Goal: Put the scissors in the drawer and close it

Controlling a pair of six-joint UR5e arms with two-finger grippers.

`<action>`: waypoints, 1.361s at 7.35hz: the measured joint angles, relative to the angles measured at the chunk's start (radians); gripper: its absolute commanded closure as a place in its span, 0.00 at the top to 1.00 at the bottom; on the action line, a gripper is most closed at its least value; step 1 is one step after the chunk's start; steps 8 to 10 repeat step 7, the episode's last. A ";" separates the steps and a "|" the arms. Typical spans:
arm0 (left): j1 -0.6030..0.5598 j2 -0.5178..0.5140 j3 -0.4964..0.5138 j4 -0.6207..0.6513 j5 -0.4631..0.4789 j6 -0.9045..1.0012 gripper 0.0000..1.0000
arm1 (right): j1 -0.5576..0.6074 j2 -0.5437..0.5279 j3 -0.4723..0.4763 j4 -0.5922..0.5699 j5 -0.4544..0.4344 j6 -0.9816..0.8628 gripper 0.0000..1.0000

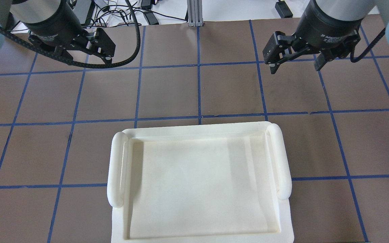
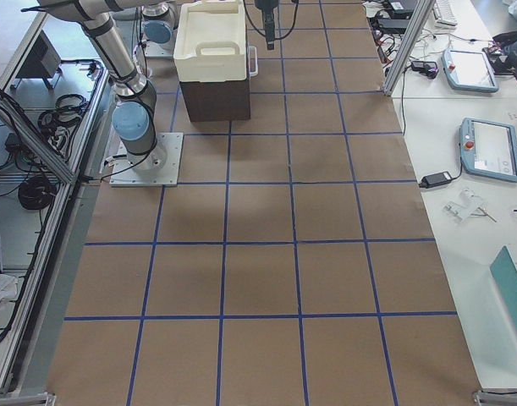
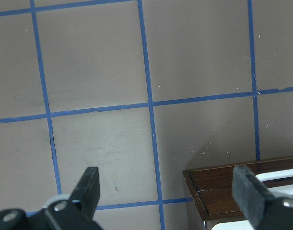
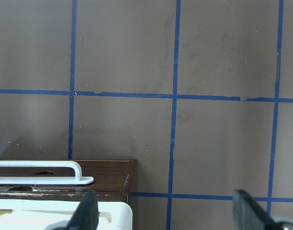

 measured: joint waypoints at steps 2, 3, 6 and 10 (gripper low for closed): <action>0.000 -0.003 0.002 0.000 -0.002 -0.014 1.00 | 0.000 0.000 0.000 0.000 0.002 0.000 1.00; 0.000 -0.006 0.002 0.000 -0.004 -0.017 1.00 | 0.000 0.001 0.000 -0.001 0.002 0.000 1.00; -0.005 -0.012 0.001 0.001 -0.007 -0.019 1.00 | 0.000 0.001 0.000 -0.001 0.002 0.000 1.00; -0.005 -0.011 0.001 0.001 -0.007 -0.019 1.00 | 0.000 0.001 0.000 0.000 0.002 0.000 1.00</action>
